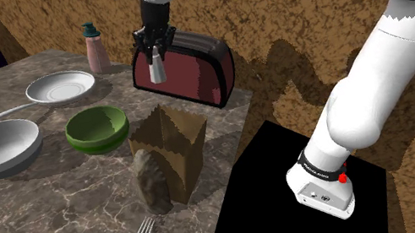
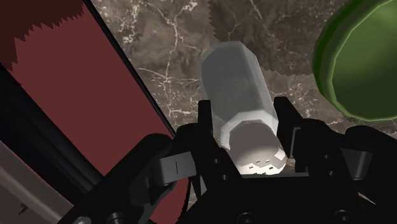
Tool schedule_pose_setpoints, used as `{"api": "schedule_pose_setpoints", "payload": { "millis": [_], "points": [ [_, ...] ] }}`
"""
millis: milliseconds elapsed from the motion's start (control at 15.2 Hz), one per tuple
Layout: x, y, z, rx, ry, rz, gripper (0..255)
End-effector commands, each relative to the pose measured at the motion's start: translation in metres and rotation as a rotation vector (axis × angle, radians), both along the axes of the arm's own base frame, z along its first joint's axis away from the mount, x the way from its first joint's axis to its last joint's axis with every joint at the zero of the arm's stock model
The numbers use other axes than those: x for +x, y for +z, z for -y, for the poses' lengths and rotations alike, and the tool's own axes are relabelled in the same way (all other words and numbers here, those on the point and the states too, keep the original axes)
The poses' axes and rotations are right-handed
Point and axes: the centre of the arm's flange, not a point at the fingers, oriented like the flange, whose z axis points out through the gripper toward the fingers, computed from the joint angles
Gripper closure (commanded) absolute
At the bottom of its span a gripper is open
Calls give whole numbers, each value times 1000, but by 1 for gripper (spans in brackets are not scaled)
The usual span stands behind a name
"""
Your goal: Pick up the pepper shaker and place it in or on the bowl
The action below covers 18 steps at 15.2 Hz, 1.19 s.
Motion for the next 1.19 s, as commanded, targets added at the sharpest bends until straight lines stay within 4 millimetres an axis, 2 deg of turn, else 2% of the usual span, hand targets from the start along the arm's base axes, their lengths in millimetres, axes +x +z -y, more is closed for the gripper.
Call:
{"api": "schedule_pose_setpoints", "payload": {
  "millis": [0, 924, 990, 1122],
  "points": [
    [4, 5, -21, 0, 0, -1, 255],
    [48, 24, -199, 0, 0, -1, 255],
    [51, 25, -209, 0, 0, -1, 255],
    [51, 14, -209, 0, 0, -1, 255]
  ]
}}
